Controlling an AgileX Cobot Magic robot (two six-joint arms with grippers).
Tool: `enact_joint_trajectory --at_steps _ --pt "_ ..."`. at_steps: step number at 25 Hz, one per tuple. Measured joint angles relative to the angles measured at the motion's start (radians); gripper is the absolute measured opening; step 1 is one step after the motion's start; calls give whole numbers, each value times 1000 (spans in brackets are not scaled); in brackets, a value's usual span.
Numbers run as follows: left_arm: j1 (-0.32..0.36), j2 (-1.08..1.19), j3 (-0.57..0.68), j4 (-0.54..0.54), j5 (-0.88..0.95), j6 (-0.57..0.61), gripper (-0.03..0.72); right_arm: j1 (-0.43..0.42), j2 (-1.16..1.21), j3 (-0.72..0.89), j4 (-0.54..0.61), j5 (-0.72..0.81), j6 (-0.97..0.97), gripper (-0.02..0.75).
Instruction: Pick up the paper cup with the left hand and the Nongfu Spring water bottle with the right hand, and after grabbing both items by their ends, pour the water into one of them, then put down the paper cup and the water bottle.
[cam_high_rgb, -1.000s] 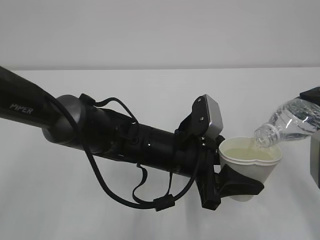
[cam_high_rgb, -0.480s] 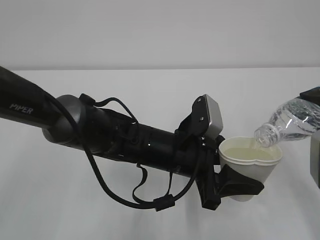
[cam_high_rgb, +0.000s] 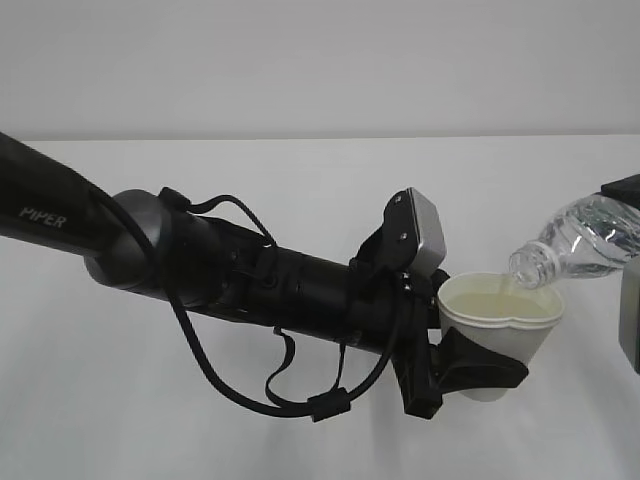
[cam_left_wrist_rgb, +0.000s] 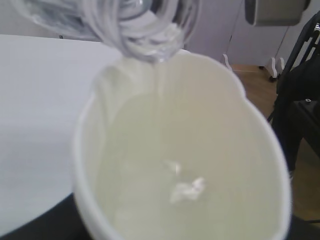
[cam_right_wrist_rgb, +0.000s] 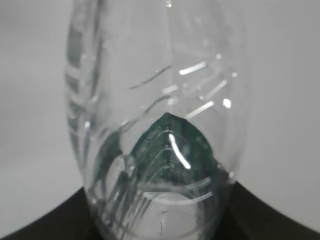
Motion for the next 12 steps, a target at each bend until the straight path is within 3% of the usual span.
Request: enact_joint_trajectory --at_steps 12 --pt "0 0 0 -14 0 0 384 0 0 0 0 1 144 343"
